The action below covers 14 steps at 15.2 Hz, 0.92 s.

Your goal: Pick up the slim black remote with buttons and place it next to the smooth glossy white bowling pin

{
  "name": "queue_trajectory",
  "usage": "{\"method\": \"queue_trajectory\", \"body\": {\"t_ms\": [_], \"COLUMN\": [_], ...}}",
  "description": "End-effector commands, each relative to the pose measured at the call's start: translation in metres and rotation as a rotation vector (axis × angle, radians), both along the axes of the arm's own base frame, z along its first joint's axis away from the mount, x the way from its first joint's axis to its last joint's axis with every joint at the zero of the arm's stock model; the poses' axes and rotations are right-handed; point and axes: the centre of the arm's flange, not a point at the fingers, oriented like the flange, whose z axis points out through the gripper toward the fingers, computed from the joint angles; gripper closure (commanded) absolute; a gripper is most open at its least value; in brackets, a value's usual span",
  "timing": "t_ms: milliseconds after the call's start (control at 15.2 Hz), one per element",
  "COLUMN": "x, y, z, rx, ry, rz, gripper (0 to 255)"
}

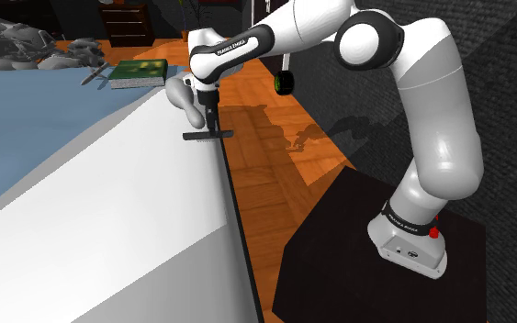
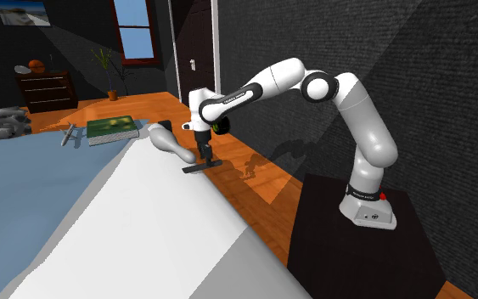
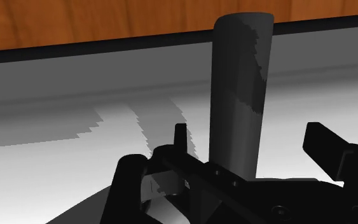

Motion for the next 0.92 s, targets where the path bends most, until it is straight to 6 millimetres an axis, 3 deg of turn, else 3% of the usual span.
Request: {"method": "queue_trajectory", "body": {"t_ms": [0, 66, 330, 858], "x": [0.000, 0.000, 0.003, 0.003], "y": [0.000, 0.000, -0.002, -0.002], "z": [0.000, 0.000, 0.050, 0.050], "rx": [0.000, 0.000, 0.000, 0.000], "ry": [0.000, 0.000, 0.000, 0.000], "rz": [0.000, 0.000, 0.000, 0.000], "gripper": [0, 0, 0, 0]}}
